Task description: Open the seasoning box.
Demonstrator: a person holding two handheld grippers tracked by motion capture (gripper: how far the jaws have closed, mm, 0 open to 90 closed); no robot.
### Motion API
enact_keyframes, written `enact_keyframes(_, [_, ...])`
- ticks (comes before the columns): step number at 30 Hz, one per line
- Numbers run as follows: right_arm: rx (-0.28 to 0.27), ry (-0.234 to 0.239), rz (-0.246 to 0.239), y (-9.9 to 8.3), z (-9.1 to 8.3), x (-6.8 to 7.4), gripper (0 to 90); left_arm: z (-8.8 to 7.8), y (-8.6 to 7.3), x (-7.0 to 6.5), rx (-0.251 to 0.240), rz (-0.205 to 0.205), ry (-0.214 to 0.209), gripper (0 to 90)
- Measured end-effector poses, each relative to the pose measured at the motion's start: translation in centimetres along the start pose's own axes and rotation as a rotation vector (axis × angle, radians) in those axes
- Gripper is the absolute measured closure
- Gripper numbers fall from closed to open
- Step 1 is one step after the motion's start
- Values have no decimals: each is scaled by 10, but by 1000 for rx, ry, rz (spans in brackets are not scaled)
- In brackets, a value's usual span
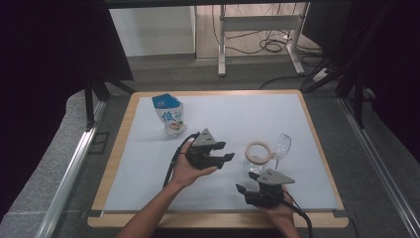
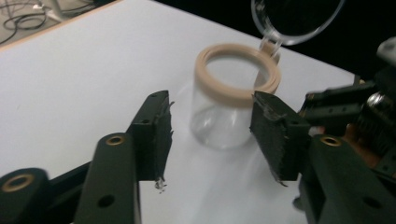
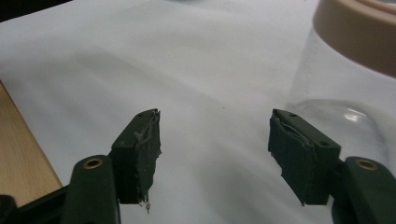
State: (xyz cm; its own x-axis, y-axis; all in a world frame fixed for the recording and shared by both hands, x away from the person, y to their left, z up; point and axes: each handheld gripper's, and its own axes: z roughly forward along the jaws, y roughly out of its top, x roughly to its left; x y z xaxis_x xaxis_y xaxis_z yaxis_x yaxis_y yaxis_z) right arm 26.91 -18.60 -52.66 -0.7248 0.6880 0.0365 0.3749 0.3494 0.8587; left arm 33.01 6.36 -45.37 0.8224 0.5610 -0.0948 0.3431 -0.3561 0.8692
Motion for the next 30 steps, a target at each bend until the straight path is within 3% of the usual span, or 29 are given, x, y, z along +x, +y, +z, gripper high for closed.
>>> enact_keyframes(1, [1, 2, -2, 1, 2, 1, 342, -7, -10, 4, -7, -16, 19, 432])
enact_keyframes(5, [-1, 5, -11, 4, 6, 5, 339, -19, -25, 9, -16, -39, 44, 401])
enact_keyframes(9, [-3, 17, -36, 11, 19, 14, 339, -37, -47, 18, -17, -74, 98, 392])
enact_keyframes(15, [11, 34, -51, 19, 36, 18, 339, -51, -67, 31, -15, -120, 128, 391])
enact_keyframes(16, [11, 39, -50, 22, 43, 19, 339, -54, -74, 35, 4, -128, 135, 392])
enact_keyframes(21, [4, 45, -41, 31, 52, 19, 339, -61, -84, 43, 24, -140, 158, 396])
enact_keyframes(24, [-4, 48, -37, 39, 59, 21, 339, -64, -89, 47, 50, -148, 156, 450])
enact_keyframes(30, [4, 56, -33, 38, 61, 22, 339, -71, -95, 55, 48, -180, 191, 434])
